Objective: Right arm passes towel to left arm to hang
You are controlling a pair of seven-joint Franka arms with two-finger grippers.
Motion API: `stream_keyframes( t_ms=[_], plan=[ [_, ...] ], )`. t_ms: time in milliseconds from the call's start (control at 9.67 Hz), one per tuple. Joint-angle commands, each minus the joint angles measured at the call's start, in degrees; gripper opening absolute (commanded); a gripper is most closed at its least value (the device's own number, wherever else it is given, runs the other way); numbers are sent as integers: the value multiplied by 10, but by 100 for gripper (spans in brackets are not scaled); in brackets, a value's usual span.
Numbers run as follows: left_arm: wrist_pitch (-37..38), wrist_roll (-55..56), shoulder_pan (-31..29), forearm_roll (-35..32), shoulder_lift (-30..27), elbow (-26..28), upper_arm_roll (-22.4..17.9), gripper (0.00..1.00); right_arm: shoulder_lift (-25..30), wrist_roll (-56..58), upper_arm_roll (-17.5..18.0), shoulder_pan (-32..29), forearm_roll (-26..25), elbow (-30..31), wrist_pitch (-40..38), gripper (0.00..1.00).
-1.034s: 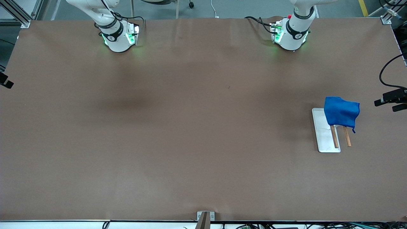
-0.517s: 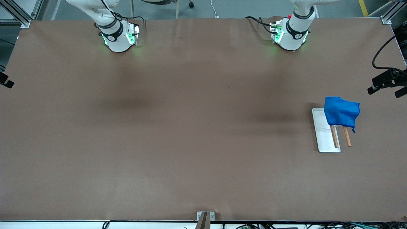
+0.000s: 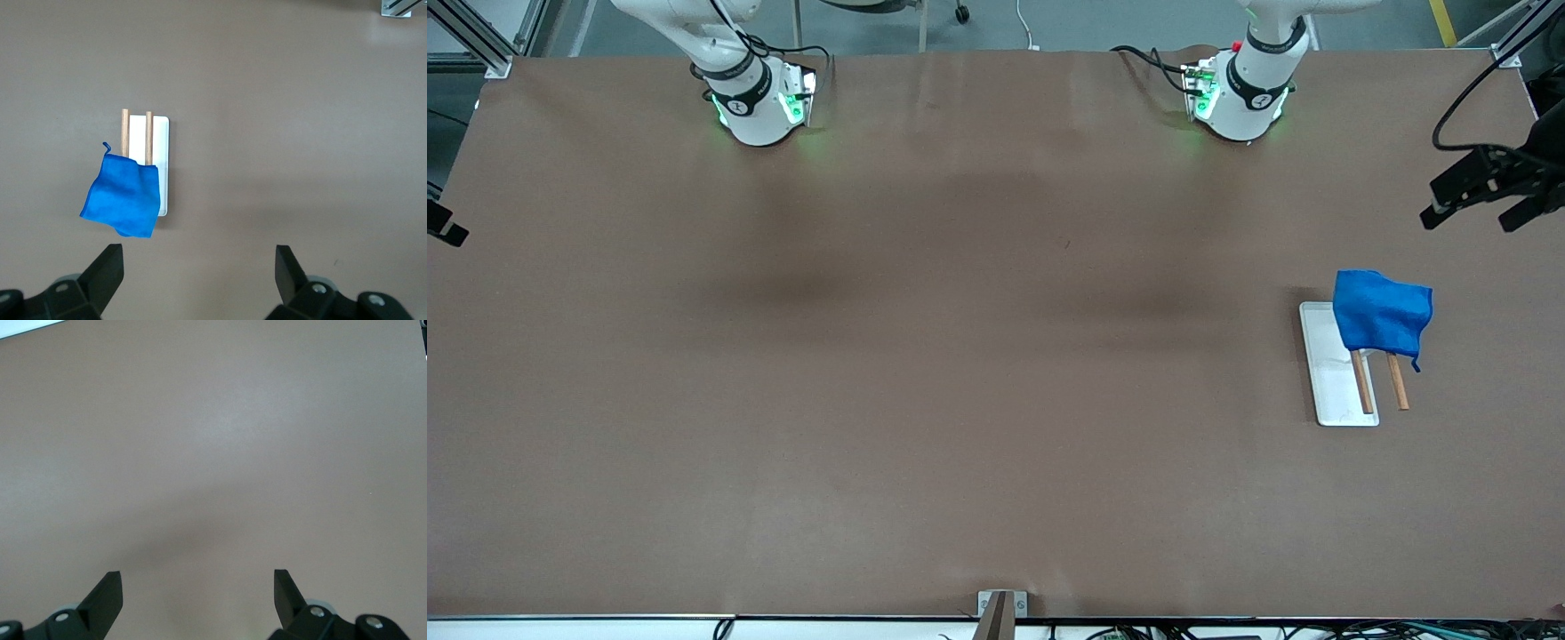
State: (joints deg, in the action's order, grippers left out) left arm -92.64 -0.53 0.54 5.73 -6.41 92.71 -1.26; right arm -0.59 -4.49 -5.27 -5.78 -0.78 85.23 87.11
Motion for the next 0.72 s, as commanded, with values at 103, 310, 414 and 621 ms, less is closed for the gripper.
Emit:
stream_keyframes(
  t_ms=[103, 310, 414, 621],
  plan=[
    [70, -3, 7, -11, 28, -45, -1, 100, 10, -9, 2, 1, 8, 6, 5, 100],
    [72, -2, 10, -12, 25, -39, -2, 100, 9, -4, 1, 7, 8, 6, 8, 100],
    [75, -3, 15, -19, 22, -31, -3, 100, 9, -5, 1, 6, 8, 3, 8, 100],
    [69, 1, 21, -47, 25, -26, 2, 100, 8, -5, -1, 5, 17, -7, 6, 100]
  ],
)
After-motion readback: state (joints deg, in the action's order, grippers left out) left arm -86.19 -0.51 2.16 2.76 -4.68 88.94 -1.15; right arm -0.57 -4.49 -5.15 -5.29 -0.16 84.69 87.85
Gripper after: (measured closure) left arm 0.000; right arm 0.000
